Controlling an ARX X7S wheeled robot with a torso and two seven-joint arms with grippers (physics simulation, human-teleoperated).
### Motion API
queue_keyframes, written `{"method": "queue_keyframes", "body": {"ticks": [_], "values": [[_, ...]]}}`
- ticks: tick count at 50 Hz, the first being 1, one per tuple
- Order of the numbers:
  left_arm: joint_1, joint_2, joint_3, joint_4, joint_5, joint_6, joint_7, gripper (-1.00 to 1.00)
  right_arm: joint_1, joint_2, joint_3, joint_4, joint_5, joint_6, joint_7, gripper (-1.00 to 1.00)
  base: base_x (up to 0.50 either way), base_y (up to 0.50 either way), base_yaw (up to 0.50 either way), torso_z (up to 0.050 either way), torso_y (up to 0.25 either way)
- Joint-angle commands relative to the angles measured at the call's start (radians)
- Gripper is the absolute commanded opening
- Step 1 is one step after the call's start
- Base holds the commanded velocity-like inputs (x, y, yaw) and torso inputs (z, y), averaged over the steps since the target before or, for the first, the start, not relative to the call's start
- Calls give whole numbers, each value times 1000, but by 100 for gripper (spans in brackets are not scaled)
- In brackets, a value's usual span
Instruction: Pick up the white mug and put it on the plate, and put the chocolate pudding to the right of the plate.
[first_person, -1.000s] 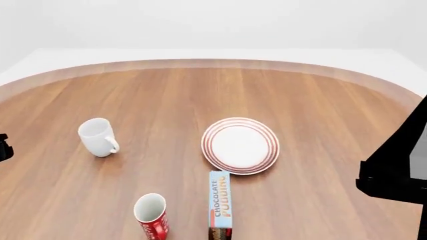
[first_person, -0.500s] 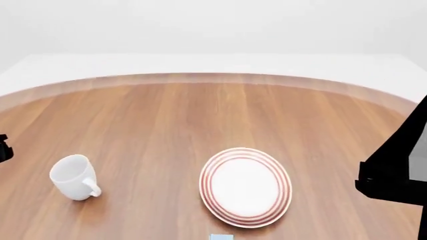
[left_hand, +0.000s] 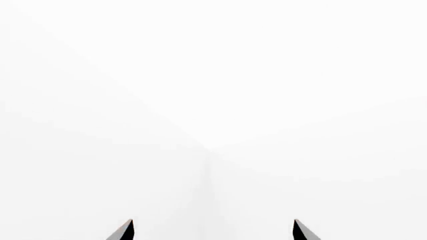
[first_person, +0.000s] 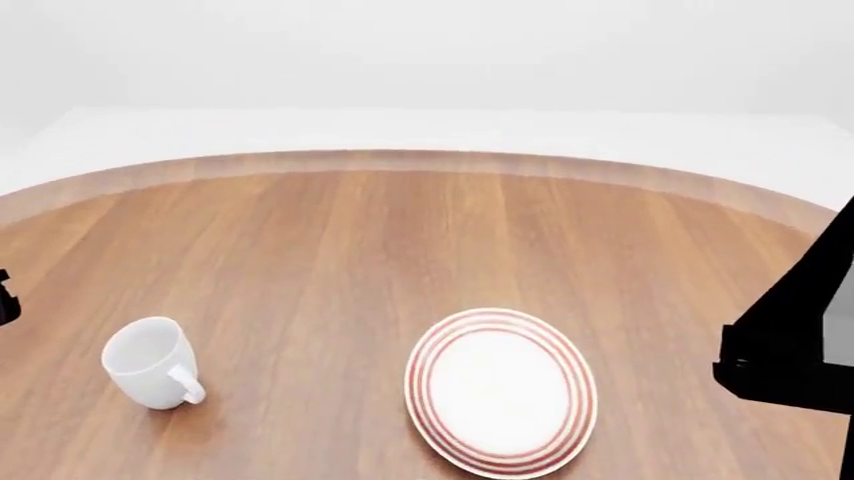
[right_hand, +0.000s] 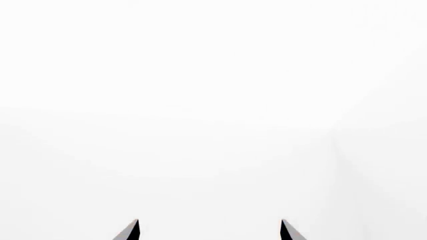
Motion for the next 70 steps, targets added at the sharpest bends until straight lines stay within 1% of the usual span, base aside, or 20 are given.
{"method": "queue_keyframes", "body": {"ticks": [1, 2, 3, 5, 16, 29, 32, 33, 34, 35, 52, 57, 60, 61, 63, 64, 66, 70], "values": [[7, 15, -18, -2, 7, 13, 19, 100, -4, -16, 20, -4, -29, -15, -13, 100, 0, 0, 0, 0, 0], [7, 14, -18, -3, 6, 14, 19, 100, -4, -16, 15, -1, -38, -25, -16, 100, 0, 0, 0, 0, 0], [8, 14, -15, -6, 7, 14, 19, 100, -10, -26, 7, 4, -119, -51, -10, 100, 0, 0, 0, 0, 0], [9, 14, -13, -7, 7, 14, 19, 100, -13, -23, 3, 5, -90, -59, -16, 100, 0, 0, 0, 0, 0], [11, 10, 0, -13, 9, 1, 19, 100, -12, -18, 2, 8, -94, -51, -9, 100, -14, 467, 0, 0, 0], [12, 3, 18, -16, -4, -28, 25, 100, -9, -16, 3, 11, -86, -40, 3, 100, 0, 4, 0, 0, 0], [14, -1, 25, -9, 5, -24, 26, 100, -8, -15, 3, 11, -83, -39, 5, 100, 0, 0, 0, 0, 0], [13, -5, 29, -2, 11, -48, 29, 100, -8, -14, 3, 11, -83, -39, 5, 100, 0, 0, 0, 0, 0], [10, -14, 48, -4, 54, -66, 30, 100, -9, -14, 3, 12, -82, -39, 6, 100, 0, 0, 0, 0, 0], [10, -9, 48, -8, 44, -54, 28, 100, -9, -14, 2, 12, -81, -39, 6, 100, 0, 0, 0, 0, 0], [14, -13, 58, -7, 61, -65, 19, 100, -10, -7, -3, 11, -84, -34, 14, 100, 0, 0, 0, 0, -243], [15, -7, 68, -11, 46, -72, 19, 100, -11, -5, -5, 11, -84, -33, 15, 100, 0, 0, 0, 0, -7], [-4, -4, 86, 3, 3, -207, 32, 100, -11, -4, -7, 11, -84, -33, 16, 100, 0, 0, 0, 0, 0], [-17, -6, 104, 3, -47, -285, 58, 100, -11, -4, -7, 11, -84, -33, 17, 100, 0, 0, 0, 0, 0], [-31, 7, 101, 12, -116, -353, 71, 100, -11, -3, -8, 13, -84, -33, 17, 100, 0, 0, 0, 0, 0], [-41, 14, 103, 23, -155, -414, 73, 100, -11, -3, -8, 13, -83, -33, 18, 100, 0, 0, 0, 0, 0], [-49, 22, 105, 33, -200, -462, 80, 100, -11, -3, -8, 14, -83, -33, 19, 100, 0, 0, 0, 0, 0], [-79, 38, 126, 59, -210, -557, 40, 100, -12, -3, -13, 18, -84, -36, 20, 100, 0, 0, 0, 0, 0]]}}
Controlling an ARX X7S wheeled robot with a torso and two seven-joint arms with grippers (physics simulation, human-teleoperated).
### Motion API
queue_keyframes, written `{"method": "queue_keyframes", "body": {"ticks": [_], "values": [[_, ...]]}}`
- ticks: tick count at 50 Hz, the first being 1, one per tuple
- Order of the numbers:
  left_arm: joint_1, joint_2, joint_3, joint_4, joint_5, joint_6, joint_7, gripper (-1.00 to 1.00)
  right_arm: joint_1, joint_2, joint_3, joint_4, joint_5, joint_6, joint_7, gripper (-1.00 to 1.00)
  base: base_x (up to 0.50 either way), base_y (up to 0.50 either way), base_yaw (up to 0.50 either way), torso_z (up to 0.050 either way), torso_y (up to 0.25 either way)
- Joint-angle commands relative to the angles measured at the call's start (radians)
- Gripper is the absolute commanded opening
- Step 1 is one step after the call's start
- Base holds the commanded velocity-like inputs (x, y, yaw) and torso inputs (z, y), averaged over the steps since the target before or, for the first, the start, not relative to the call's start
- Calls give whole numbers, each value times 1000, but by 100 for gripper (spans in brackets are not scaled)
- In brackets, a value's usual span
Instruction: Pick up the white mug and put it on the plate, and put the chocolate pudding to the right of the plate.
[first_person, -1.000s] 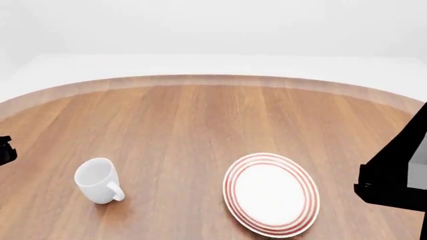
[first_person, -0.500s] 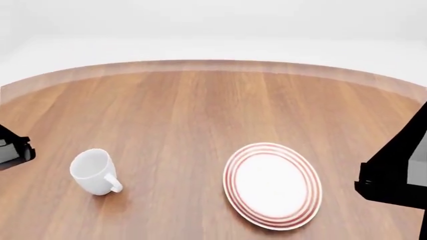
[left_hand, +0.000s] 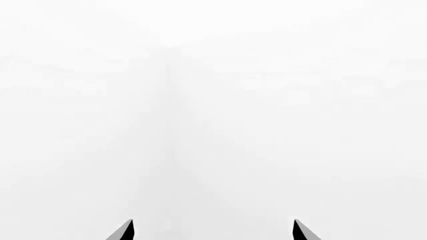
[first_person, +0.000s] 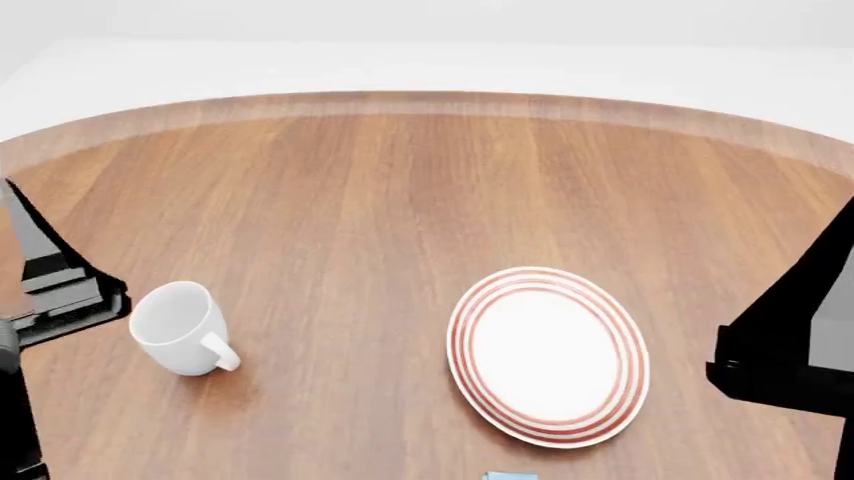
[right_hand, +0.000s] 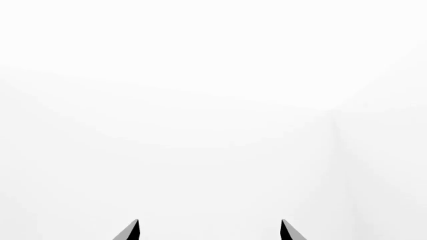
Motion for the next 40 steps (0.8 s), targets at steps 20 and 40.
{"method": "queue_keyframes", "body": {"ticks": [20, 40], "values": [[-237, 159, 74, 79, -200, -706, -162, 100, 1, -6, 12, -3, -6, 15, -5, 100, 0, 0, 0, 0, 0], [-405, 283, 231, -57, -183, -943, -378, 100, -8, 0, 12, -3, -2, 5, 2, 100, 0, 0, 0, 0, 0]]}}
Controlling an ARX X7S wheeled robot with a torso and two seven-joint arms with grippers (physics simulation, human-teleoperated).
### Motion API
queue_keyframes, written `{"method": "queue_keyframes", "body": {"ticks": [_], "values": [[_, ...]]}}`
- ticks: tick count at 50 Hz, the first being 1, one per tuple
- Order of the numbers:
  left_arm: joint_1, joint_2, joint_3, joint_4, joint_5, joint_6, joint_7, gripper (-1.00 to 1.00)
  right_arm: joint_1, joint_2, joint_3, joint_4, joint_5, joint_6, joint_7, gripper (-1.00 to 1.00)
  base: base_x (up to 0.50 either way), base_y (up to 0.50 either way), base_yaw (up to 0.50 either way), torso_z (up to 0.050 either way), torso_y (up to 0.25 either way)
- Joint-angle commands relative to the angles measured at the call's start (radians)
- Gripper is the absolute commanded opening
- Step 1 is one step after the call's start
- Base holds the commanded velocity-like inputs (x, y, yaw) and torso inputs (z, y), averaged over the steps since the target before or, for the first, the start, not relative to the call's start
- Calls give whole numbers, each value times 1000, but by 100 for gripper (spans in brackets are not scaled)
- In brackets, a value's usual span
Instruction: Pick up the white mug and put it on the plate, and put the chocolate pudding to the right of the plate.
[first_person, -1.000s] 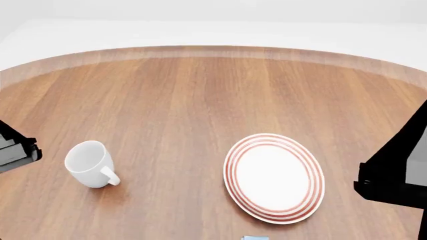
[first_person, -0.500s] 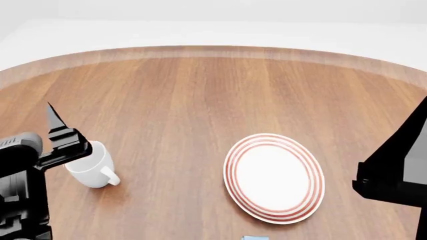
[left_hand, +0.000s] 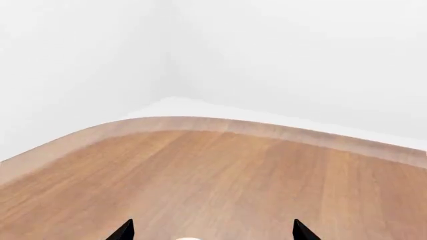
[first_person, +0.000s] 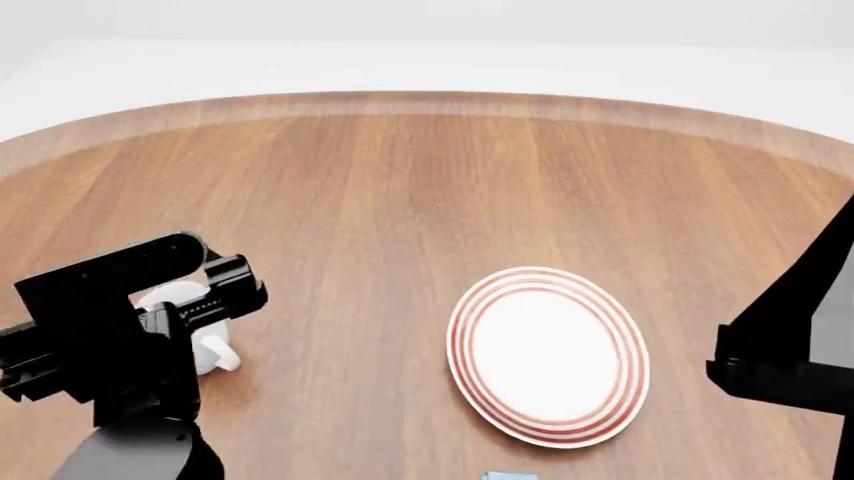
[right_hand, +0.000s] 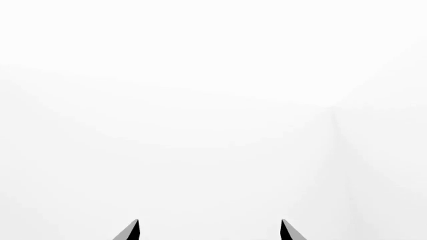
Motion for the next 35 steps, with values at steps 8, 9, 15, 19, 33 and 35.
{"method": "queue_keyframes", "body": {"ticks": [8, 9, 15, 19, 33, 35], "values": [[-144, 93, 73, -201, -44, -96, -214, 100, -9, -11, 13, 5, -12, -14, -18, 100, 0, 0, 0, 0, 0], [-159, 96, 74, -222, -71, -95, -245, 100, -8, -11, 11, 7, -11, -14, -19, 100, 0, 0, 0, 0, 0], [-207, 93, 73, -308, -228, -55, -444, 100, -12, -8, 8, 8, -5, -17, -20, 100, 0, 0, 0, 0, 0], [-204, 95, 73, -363, -277, 1, -567, 100, -11, -6, 7, 10, -3, -17, -19, 100, 0, 0, 0, 0, 0], [-216, 92, 120, -554, -358, 215, -718, 100, -16, -1, 3, 9, 5, -19, -18, 100, 0, 0, 0, 0, 0], [-222, 85, 142, -568, -355, 224, -734, 100, -17, 0, 4, 7, 7, -19, -17, 100, 0, 0, 0, 0, 0]]}}
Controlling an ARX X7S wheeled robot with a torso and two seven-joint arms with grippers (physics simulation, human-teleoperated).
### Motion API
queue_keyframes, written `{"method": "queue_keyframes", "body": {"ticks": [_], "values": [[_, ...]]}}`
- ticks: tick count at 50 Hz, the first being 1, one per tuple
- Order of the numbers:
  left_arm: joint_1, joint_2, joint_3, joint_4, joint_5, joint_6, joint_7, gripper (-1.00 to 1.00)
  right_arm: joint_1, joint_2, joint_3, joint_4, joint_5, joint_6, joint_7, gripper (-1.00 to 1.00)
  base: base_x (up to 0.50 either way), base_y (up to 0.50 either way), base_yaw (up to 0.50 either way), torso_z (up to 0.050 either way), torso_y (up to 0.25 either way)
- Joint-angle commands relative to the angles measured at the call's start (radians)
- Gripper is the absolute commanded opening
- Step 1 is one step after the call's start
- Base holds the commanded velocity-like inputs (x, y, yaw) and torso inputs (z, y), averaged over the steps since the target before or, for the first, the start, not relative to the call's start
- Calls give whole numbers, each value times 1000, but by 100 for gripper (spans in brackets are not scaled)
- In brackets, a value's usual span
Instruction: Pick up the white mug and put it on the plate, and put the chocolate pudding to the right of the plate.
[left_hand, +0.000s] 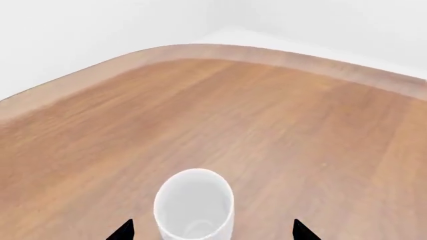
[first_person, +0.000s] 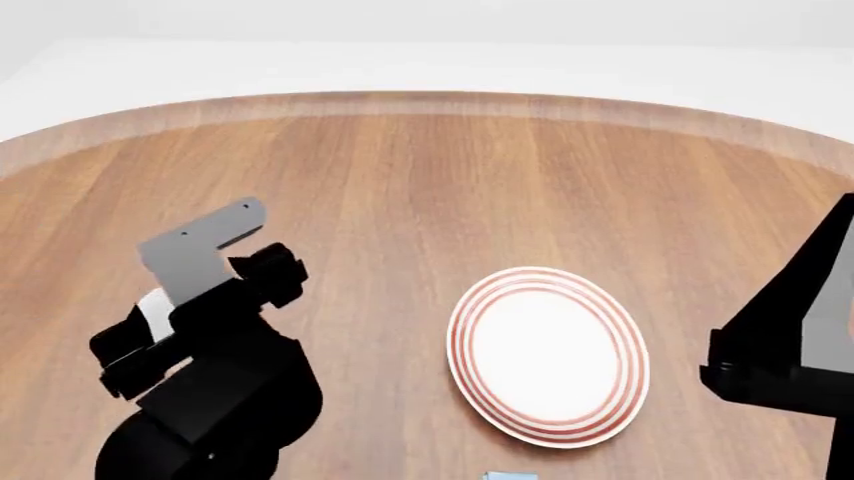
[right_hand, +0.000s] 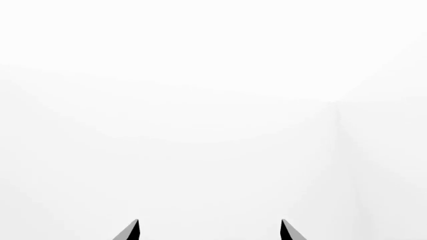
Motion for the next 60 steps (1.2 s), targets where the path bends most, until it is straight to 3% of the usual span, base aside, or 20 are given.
{"method": "queue_keyframes", "body": {"ticks": [1, 22, 60], "values": [[-22, 12, 21, -132, -61, 131, -117, 100, -6, -12, 18, -5, -8, -2, -19, 100, 0, 0, 0, 0, 0], [-86, -15, 72, -362, -38, 269, -84, 100, -8, -6, 12, 0, -4, -5, -13, 100, 0, 0, 0, 0, 0], [-60, -28, 100, -631, -51, 424, -5, 100, -15, 4, -3, 9, -8, -10, -4, 100, 0, 0, 0, 0, 0]]}}
